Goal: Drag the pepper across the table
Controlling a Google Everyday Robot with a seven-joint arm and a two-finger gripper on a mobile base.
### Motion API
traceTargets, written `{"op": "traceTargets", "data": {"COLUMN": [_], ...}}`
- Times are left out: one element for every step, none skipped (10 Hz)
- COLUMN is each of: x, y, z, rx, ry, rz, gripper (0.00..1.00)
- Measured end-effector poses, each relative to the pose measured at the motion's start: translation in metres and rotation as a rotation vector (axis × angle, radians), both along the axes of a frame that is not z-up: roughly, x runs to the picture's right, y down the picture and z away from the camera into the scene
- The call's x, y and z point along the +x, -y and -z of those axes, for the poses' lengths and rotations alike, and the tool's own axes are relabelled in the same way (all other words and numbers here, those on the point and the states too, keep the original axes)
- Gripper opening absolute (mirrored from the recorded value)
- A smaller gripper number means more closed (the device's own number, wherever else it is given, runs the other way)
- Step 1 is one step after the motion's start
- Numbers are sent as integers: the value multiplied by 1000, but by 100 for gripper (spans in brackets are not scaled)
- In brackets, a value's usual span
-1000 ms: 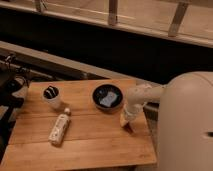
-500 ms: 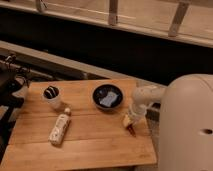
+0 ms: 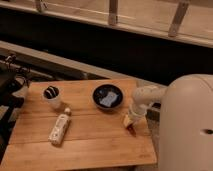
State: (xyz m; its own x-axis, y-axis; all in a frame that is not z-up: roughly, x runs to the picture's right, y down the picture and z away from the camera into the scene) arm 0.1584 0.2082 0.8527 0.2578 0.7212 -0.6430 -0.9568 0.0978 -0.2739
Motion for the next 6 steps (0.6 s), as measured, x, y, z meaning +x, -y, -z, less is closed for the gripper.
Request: {"op": "traceTargets", "data": {"x": [0, 0, 1, 5, 15, 27], "y": [0, 0, 0, 2, 7, 16], "z": [0, 0, 0, 1, 1, -1], "rx": [0, 0, 1, 4, 14, 27], "ry": [0, -1, -1, -17, -42, -72], "rz": [0, -1, -1, -7, -14, -38], "gripper": [0, 0, 0, 0, 0, 0]}}
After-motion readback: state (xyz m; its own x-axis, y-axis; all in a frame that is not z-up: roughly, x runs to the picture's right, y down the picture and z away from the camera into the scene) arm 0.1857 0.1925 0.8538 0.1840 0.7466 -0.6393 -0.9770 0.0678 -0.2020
